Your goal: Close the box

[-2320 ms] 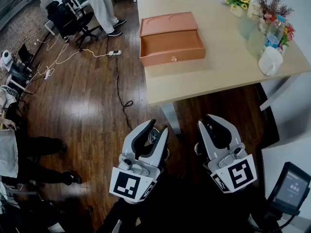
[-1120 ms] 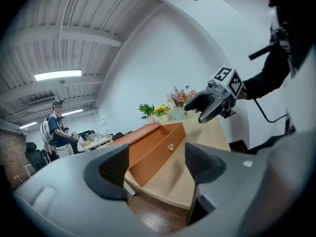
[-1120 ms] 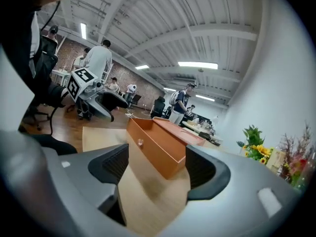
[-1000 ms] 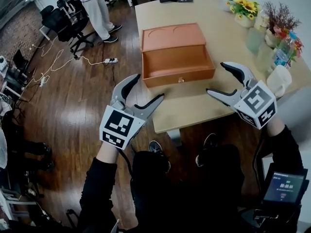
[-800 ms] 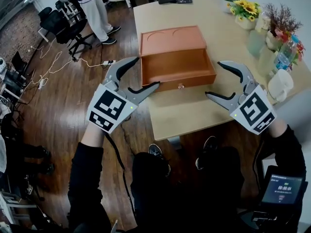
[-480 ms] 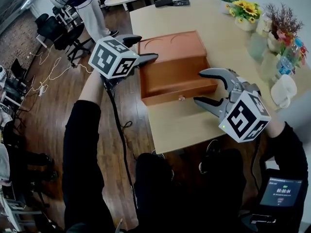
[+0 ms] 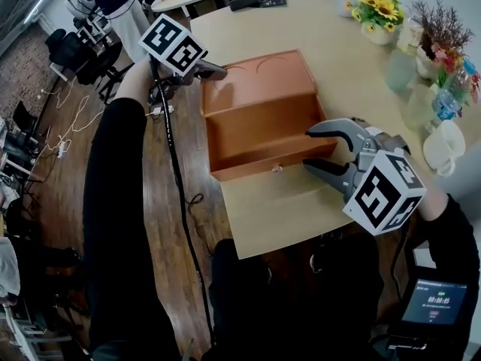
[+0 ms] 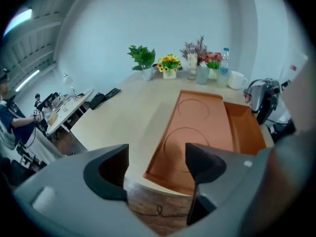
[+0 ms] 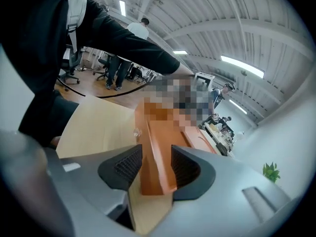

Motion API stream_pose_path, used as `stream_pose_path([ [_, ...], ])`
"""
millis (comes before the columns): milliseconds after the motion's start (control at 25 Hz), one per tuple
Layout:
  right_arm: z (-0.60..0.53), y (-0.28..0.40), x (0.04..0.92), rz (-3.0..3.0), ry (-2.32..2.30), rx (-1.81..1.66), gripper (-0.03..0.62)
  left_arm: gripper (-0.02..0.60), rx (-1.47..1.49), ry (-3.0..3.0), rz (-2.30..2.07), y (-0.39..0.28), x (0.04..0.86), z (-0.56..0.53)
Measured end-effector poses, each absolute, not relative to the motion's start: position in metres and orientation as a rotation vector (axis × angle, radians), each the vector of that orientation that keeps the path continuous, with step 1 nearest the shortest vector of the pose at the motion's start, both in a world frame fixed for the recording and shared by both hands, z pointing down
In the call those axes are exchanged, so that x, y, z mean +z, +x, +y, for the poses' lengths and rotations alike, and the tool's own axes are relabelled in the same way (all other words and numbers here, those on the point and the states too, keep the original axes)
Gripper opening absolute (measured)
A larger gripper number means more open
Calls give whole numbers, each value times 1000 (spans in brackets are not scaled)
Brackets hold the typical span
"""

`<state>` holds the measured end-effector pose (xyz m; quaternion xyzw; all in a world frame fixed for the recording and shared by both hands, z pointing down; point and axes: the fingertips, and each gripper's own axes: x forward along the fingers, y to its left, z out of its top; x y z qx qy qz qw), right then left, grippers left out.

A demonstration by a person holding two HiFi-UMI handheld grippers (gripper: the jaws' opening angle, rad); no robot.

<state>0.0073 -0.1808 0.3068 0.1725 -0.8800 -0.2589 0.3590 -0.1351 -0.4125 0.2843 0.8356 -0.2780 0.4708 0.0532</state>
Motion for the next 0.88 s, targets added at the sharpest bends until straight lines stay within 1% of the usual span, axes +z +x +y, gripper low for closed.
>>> stream_pose_path([
  [40,-182,8,307,-2276,449,-659,179,345,1490,2547,-815,-133,290,-416],
  [120,-180,6,306,-2276,437,-646,179,343,1589,2562,-744,-129,298,-417],
  [240,-176,-1,309,-2204,389,-673,179,337,1654,2524,-646,-129,296,-415],
  [320,-179,-2,319,-2138,352,-695,161,334,1660,2485,-574,-127,299,-415],
  [400,-178,-4,325,-2116,317,-674,121,314,1633,2458,-503,-126,303,-413],
  [480,-174,-5,326,-2116,301,-658,72,282,1569,2443,-451,-126,304,-408],
  [600,-176,-4,327,-2133,316,-673,74,262,1456,2486,-418,-125,305,-409],
  [720,-180,-4,330,-2146,335,-703,74,259,1338,2602,-449,-128,304,-412],
  [800,-181,-5,330,-2149,341,-723,77,259,1196,2641,-602,-140,296,-417],
  [880,-181,-6,329,-2155,342,-724,77,248,956,2572,-858,-161,288,-426],
])
